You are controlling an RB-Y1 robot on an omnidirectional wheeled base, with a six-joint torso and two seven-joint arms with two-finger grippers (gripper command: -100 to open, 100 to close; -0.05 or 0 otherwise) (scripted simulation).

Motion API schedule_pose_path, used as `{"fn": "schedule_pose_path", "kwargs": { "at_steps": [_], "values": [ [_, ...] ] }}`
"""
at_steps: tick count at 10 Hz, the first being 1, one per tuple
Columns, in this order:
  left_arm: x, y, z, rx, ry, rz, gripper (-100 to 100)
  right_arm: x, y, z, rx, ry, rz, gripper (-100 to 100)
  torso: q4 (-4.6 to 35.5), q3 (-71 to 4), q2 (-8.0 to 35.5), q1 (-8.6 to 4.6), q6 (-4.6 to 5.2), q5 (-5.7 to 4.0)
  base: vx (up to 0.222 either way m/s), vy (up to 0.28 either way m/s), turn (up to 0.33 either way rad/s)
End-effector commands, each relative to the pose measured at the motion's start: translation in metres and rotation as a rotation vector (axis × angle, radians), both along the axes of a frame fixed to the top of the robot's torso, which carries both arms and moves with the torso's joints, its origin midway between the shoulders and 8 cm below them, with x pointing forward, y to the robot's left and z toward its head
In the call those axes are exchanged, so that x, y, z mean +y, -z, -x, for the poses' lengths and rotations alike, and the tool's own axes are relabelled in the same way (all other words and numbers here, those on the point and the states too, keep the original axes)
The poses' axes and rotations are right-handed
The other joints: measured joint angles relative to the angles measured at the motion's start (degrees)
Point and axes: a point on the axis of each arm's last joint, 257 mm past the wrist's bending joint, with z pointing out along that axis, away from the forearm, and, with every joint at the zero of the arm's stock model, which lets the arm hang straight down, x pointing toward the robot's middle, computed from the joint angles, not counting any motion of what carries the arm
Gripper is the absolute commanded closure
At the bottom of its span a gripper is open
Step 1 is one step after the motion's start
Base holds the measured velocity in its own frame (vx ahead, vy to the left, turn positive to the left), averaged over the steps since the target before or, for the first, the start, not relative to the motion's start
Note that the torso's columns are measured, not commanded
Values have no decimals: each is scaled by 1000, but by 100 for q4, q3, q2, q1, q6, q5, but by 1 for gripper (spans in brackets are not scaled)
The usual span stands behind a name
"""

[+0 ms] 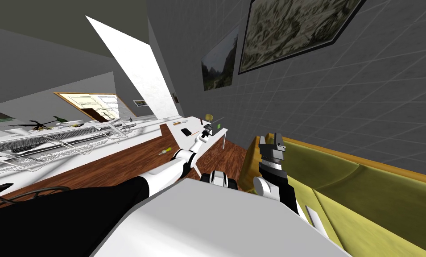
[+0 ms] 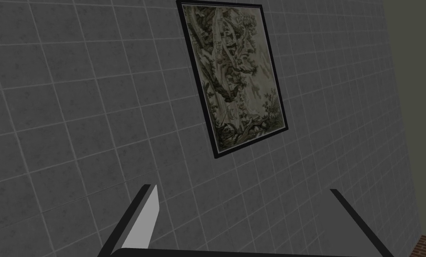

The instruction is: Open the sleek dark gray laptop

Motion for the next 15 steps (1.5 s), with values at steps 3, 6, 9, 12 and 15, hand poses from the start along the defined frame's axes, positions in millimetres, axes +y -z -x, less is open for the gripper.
{"fn": "schedule_pose_path", "kwargs": {
  "at_steps": [3, 6, 9, 12, 15],
  "values": [
    [-9, 4, -12, 50, 3, -17, -100, 0, 0, 0, 0, 0, 0, 0, 0, 0, 0, 1, -1, 1, 14, -2, -11],
    [-10, 4, -13, 53, 4, -18, -100, 0, 0, 0, 0, 0, 0, 0, 0, 2, 3, 2, -1, 1, 3, 0, -3],
    [26, 6, -18, 89, -50, 39, 100, 0, 0, 0, 0, 0, 0, 0, -9, -6, -8, 25, 4, 18, -8, 44, -174],
    [64, 9, -21, 126, -107, 108, 100, 0, 0, 0, 0, 0, 0, 0, -19, -12, -15, 11, -3, 11, -23, 81, -191],
    [84, 11, -22, 144, -136, 159, 100, 0, 0, 0, 0, 0, 0, 0, -17, -13, -17, -2, -14, 5, -11, 46, -90]
  ]
}}
